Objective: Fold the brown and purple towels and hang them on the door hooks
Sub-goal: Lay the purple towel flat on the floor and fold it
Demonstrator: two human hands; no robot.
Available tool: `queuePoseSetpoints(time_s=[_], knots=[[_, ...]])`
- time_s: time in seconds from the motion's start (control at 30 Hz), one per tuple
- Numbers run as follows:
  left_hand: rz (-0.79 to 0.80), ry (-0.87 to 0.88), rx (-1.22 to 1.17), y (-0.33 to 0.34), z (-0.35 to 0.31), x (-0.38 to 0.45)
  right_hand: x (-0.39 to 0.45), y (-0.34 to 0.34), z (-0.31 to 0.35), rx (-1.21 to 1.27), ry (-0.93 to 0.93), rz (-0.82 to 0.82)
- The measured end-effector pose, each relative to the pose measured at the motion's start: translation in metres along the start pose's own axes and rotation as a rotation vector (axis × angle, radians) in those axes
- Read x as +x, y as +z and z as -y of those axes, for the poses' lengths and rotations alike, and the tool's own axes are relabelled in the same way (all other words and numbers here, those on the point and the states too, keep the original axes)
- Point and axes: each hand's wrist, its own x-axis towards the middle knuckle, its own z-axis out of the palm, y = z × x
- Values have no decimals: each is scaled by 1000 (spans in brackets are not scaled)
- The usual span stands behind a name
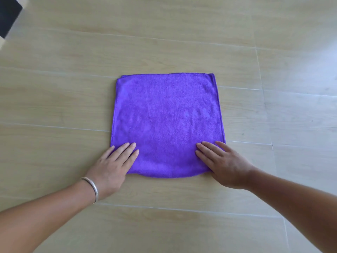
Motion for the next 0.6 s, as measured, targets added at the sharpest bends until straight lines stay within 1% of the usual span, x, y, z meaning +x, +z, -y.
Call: queuePoseSetpoints(time_s=[0.07,0.17,0.2,0.23,0.27,0.3,0.37,0.4,0.43,0.5,0.57,0.6], knots=[[-11,20,8,-2,1,1,3,-3,-2,-44,-29,-8],[98,51,19,-24,8,3,7,-17,-11,-85,-24,7],[151,71,33,-36,11,4,9,-25,-16,-83,-6,-1],[168,87,25,-47,16,4,10,-36,-21,-68,21,-12],[172,67,45,-60,20,3,10,-50,-25,-43,57,-22],[225,32,41,-80,22,2,9,-66,-27,-15,93,-33],[172,16,-32,-112,25,0,3,-102,-28,38,157,-60],[127,-28,-45,-132,23,-3,-2,-121,-26,70,187,-68],[147,-111,-78,-153,21,-7,-6,-141,-24,105,223,-68],[140,-271,-154,-193,15,-14,-15,-181,-19,164,302,-73],[137,-310,-93,-234,9,-19,-23,-224,-13,242,401,-65],[102,-316,-86,-253,8,-24,-27,-246,-11,276,445,-62]])
